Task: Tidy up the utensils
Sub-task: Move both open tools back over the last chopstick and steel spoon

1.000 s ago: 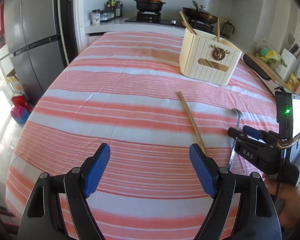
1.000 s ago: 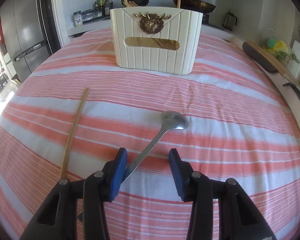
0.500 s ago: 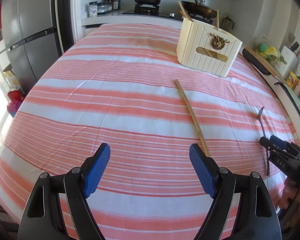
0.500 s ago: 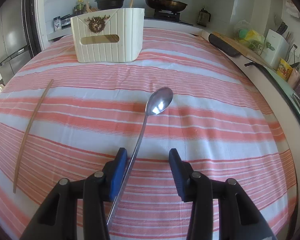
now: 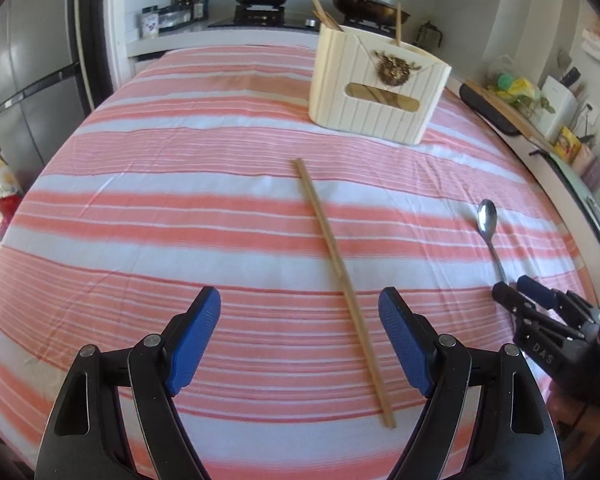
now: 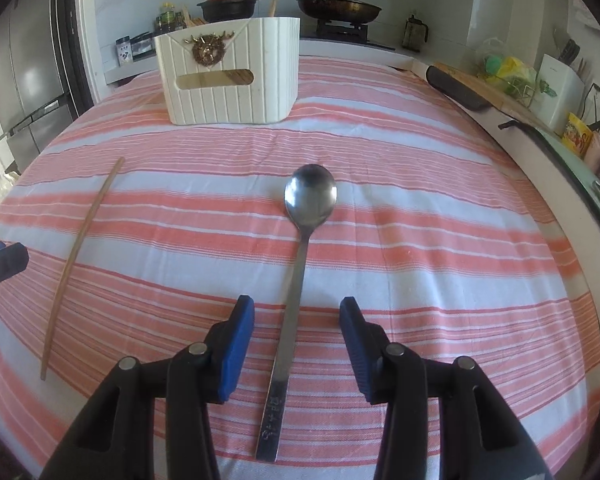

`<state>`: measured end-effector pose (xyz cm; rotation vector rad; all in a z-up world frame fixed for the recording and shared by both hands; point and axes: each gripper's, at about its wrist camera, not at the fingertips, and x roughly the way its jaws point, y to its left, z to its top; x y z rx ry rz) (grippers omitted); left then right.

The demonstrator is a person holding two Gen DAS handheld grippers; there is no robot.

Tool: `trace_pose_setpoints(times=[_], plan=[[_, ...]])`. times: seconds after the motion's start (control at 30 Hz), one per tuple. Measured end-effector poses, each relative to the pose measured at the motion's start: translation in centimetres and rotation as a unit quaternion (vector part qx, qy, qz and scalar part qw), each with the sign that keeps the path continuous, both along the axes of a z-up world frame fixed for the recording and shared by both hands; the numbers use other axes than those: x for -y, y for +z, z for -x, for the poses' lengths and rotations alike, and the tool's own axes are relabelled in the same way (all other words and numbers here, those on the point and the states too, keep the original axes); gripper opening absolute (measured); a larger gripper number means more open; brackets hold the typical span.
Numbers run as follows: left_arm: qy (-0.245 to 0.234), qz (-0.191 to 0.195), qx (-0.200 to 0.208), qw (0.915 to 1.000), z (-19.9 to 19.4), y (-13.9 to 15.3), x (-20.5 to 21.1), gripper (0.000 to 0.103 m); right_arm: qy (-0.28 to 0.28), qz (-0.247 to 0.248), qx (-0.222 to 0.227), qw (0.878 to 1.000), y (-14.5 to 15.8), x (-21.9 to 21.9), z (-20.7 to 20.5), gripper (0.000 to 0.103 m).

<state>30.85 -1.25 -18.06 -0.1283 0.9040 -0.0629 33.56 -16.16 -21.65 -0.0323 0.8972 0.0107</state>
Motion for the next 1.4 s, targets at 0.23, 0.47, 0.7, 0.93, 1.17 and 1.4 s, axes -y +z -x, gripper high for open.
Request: trace_pose_setpoints(times=[0.23, 0.47, 0.7, 0.93, 1.17, 1.4], plan=[[-0.029, -0.074, -0.011, 0.9967, -0.3, -2.5, 3.8, 0.084, -0.005, 0.004, 0.005, 1.000, -0.1, 0.4, 0.2, 0.045], [-0.016, -0.085, -0.015, 0.9961, 0.2, -2.5, 1.8, 0.089, -0.007, -0.003, 0.016, 1.000, -0.2, 0.6, 0.5, 0.046], [0.008, -0.081, -0.019, 0.9965, 0.7, -2.8, -1.0, 0.092, -0.007, -0.003, 0.019, 1.000, -0.3, 0.7, 0.6, 0.046], [0.013, -0.072, -0.019, 0.9971, 0.9, -2.9, -2.3, 0.094, -0.007, -0.001, 0.019, 1.000, -0.3, 0.7, 0.7, 0.046], [0.002, -0.063, -0.019, 0.9978, 1.0, -3.1, -2.9, 0.097, -0.008, -0.003, 0.018, 1.000, -0.3, 0.7, 0.6, 0.046], [-0.022, -0.051, -0.019, 0.9983, 1.5, -2.8, -3.1, 0.098, -0.009, -0.002, 0.018, 1.000, -0.3, 0.6, 0.6, 0.046]])
